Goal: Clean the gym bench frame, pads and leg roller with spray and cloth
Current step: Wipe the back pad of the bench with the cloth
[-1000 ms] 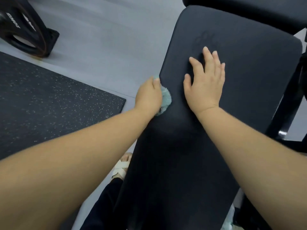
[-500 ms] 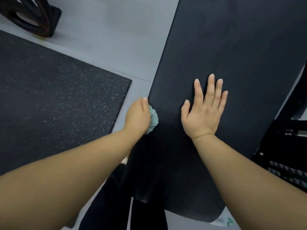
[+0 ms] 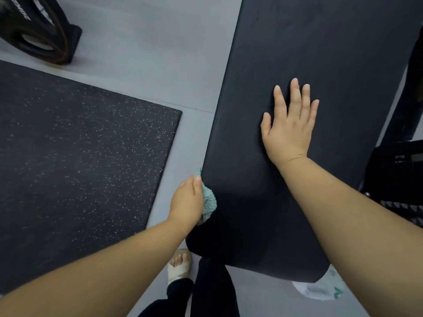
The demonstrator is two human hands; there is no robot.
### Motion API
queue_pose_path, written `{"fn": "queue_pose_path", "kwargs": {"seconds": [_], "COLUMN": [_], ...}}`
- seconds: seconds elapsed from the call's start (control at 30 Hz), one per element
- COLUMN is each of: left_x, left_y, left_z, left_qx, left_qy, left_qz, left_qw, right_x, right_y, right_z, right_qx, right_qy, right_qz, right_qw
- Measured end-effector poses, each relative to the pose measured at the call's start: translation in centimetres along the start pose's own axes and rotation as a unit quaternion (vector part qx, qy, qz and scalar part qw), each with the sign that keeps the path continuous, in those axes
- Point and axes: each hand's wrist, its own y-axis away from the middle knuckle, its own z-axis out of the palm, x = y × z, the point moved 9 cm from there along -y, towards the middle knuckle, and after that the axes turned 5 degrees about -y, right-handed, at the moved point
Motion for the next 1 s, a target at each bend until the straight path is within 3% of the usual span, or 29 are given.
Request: {"fn": "queue_pose_path", "kwargs": {"seconds": [0.27,0.4,0.57,0.67,0.83,1.0], "left_x": [8.2,2.9,-7.7,-6.8,-0.9,-5.9], "left_y": [-5.8,-2.4,4.7,4.0,-0.5,3.9], "left_z": [-3.1,-0.6,3.1,2.9,0.7,2.8], "left_qx": [0.041,0.033,-0.040,-0.048,0.033,0.076], "left_qy": [0.041,0.014,0.007,0.026,0.063,0.074], "left_qz": [0.078,0.085,0.018,0.027,0.076,0.063], "left_qw": [0.995,0.996,0.999,0.998,0.995,0.992], "right_x": [-1.8,-1.5,-1.5,-1.4,-1.4,-1.4], "right_y": [14.7,16.3,16.5,16.6,16.3,16.6], "right_z": [2.4,3.7,4.0,4.1,4.0,4.1], "right_qx": [-0.017,-0.003,-0.011,-0.022,-0.017,-0.029], "right_qy": [-0.027,0.020,0.026,0.022,0.021,0.026], "right_qz": [0.020,0.013,0.025,0.033,0.031,0.034], "right_qw": [0.999,1.000,0.999,0.999,0.999,0.999]}}
